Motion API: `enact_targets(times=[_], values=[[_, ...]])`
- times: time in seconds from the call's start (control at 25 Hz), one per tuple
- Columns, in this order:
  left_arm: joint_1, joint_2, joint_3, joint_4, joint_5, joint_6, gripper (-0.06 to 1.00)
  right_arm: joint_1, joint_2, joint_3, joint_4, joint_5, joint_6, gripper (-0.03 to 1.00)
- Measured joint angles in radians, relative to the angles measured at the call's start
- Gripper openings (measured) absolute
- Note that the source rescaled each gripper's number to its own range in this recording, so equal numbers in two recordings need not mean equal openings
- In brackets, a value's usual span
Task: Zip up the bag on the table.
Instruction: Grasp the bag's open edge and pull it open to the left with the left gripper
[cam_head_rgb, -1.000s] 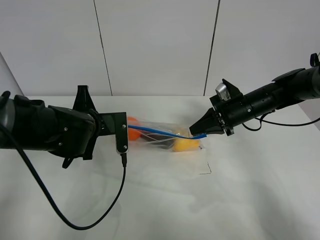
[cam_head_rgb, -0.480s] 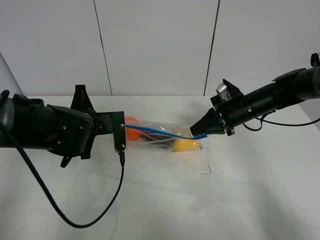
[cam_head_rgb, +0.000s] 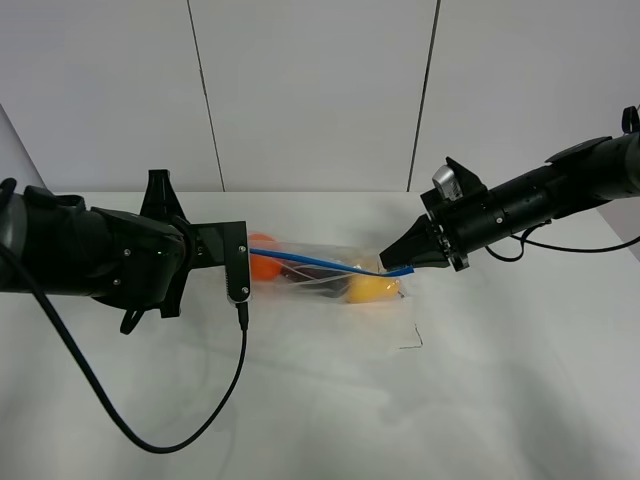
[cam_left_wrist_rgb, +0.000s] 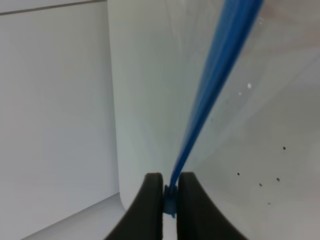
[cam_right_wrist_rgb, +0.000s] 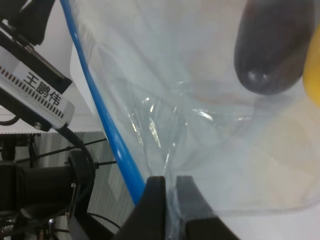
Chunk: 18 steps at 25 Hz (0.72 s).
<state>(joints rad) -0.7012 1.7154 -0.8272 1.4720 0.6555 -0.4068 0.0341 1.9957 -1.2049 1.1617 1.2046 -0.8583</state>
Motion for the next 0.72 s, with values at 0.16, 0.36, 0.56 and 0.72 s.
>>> enact_targets(times=[0.16, 0.36, 0.56, 0.72], values=[[0.002, 0.0, 0.0, -0.001, -0.01, -0.015, 0.0, 0.0, 0.0, 0.0, -0.002, 0.0, 0.0, 0.0], [0.008, 0.0, 0.001, -0.007, 0.003, -0.031, 0.33, -0.002, 0.0, 0.0, -0.016, 0.0, 0.0, 0.0], [0.01, 0.0, 0.001, -0.007, 0.006, -0.047, 0.7, -0.003, 0.0, 0.0, -0.019, 0.0, 0.0, 0.0], [0.01, -0.004, 0.001, -0.017, 0.016, -0.078, 0.74, -0.003, 0.0, 0.0, -0.019, 0.0, 0.0, 0.0]])
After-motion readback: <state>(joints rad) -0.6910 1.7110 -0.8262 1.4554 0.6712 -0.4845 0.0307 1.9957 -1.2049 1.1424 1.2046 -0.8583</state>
